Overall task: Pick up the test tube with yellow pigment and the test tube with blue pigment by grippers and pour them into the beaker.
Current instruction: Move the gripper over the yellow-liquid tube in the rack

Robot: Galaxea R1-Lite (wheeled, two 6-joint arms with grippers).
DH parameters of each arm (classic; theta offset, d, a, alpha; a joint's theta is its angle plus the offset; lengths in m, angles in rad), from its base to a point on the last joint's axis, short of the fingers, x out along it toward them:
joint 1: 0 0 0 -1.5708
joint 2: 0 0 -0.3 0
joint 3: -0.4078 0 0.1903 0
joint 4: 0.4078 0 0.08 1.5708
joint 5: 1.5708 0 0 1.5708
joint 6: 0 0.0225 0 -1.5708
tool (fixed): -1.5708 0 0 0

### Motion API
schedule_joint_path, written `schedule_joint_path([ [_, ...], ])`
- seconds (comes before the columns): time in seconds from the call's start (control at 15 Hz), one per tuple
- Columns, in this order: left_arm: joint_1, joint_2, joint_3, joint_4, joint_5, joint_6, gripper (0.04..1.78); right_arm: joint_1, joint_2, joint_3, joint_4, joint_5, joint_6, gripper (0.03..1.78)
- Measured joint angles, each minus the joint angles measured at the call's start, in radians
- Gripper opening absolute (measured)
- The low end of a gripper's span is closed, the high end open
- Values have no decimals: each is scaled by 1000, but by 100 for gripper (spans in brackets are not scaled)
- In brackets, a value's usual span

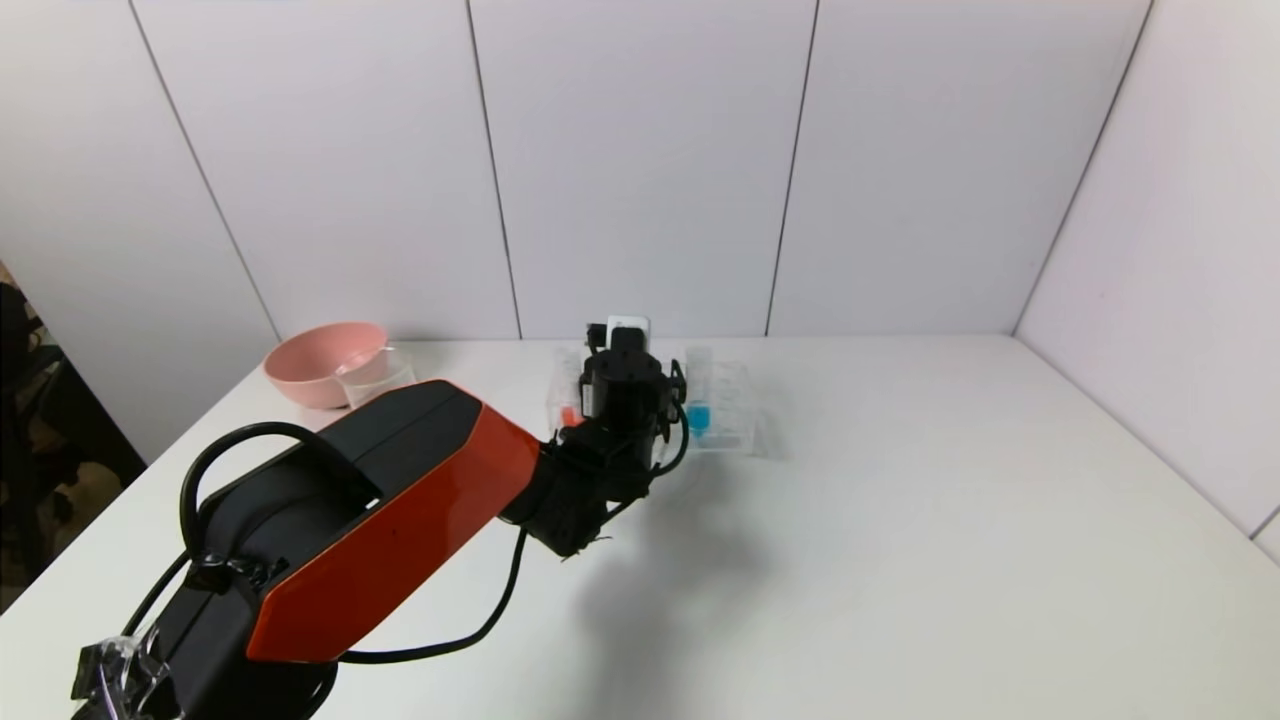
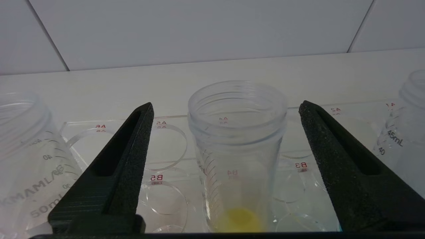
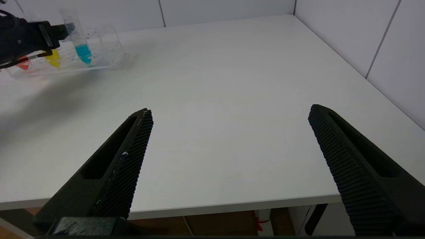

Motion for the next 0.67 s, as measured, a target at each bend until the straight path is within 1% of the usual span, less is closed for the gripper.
schedule_joint_path([
  [0.07,0,0,2,0,-1,0,143,0,0,0,0,0,0,171],
  [0.2,1,0,2,-1,-2,-1,120,0,0,0,0,0,-1,171],
  [0.4,-2,0,2,-2,-5,-2,71,0,0,0,0,0,0,171],
  [0.47,-4,1,2,-1,-7,-2,57,0,0,0,0,0,0,171],
  [0.53,-4,1,2,-1,-6,-3,54,0,0,0,0,0,-1,171],
  [0.67,-4,1,2,-1,-6,-2,55,0,0,0,0,0,0,171],
])
